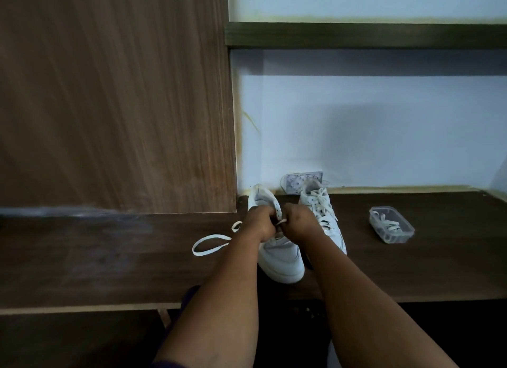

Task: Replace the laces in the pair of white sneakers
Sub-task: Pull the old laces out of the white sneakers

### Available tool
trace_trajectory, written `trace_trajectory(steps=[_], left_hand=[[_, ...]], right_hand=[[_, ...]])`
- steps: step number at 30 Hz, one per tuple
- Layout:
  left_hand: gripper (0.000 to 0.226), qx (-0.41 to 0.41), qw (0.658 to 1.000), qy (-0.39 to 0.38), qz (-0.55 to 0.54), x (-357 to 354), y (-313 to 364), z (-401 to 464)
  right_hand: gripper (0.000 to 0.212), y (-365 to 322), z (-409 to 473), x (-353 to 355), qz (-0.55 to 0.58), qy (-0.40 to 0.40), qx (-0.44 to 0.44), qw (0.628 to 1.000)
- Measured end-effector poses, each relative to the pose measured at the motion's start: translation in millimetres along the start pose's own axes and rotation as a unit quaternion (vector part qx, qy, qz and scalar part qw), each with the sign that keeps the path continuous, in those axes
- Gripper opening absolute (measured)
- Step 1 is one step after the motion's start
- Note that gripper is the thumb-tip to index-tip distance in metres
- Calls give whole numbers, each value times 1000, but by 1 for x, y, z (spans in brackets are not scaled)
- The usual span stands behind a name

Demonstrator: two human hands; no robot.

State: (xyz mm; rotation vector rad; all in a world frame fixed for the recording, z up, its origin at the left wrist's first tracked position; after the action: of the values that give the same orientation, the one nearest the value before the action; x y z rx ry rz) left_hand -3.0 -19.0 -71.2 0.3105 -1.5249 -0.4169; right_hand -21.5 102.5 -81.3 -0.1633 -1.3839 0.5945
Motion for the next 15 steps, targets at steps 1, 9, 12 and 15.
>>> trace_trajectory(steps=[1,9,12,15], left_hand=[[42,-2,1000,-9,3,0,-1,-1],[44,11,998,-57,13,-6,-16,6],[42,18,999,-38,-26,-3,-19,8],[38,10,999,-19,-46,-6,-21,12]], right_hand=[[16,1,0,-1,13,15,-2,1000],[20,-2,-8,11,96,34,-37,994],[24,-5,-8,19,48,20,-32,998],[26,-11,-13,29,73,1,-6,997]])
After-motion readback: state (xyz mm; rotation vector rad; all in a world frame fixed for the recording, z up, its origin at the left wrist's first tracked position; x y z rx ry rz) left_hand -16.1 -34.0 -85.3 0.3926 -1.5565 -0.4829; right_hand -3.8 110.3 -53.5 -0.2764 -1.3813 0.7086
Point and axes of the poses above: each hand's wrist, its own z-axis towards the middle knuckle, its own x-axis out of the back of the hand, y = z × x, the point moved 1 cm from there along z, towards the middle knuckle, and after that the axes turned 5 degrees about -x, right-handed, at the moved point
